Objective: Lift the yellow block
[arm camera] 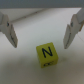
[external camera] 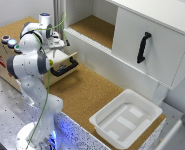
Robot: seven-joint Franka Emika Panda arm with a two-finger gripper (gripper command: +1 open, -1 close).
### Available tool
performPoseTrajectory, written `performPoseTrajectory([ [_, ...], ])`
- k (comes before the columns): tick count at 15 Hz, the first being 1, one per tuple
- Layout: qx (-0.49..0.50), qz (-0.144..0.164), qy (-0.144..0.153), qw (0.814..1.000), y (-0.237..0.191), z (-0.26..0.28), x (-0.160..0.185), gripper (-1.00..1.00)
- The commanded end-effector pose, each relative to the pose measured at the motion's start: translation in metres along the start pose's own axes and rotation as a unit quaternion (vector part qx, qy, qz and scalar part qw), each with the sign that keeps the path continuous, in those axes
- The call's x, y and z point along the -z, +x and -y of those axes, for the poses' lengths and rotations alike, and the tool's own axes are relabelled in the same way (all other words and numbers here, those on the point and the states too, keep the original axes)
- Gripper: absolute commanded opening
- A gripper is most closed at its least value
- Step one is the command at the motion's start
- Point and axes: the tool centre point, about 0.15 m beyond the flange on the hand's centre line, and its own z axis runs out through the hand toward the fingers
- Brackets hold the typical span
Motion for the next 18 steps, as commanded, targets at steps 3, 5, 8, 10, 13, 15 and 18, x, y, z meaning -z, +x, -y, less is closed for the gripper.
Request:
performPoseTrajectory([
  [3, 0.071, -0.034, 0.003, 0.997, -0.017, -0.015, -0.006, 1.00],
  [5, 0.110, -0.046, -0.010, 0.993, -0.021, -0.016, -0.009, 1.00],
  [8, 0.142, -0.062, -0.031, 0.987, -0.023, -0.015, -0.014, 1.00],
  [10, 0.155, -0.071, -0.033, 0.985, -0.018, -0.011, -0.025, 1.00],
  [13, 0.166, -0.079, -0.029, 0.982, -0.007, -0.003, -0.037, 1.00],
  [15, 0.165, -0.076, -0.032, 0.983, -0.004, -0.002, -0.043, 1.00],
  [18, 0.157, -0.067, -0.035, 0.985, -0.008, -0.002, -0.047, 1.00],
])
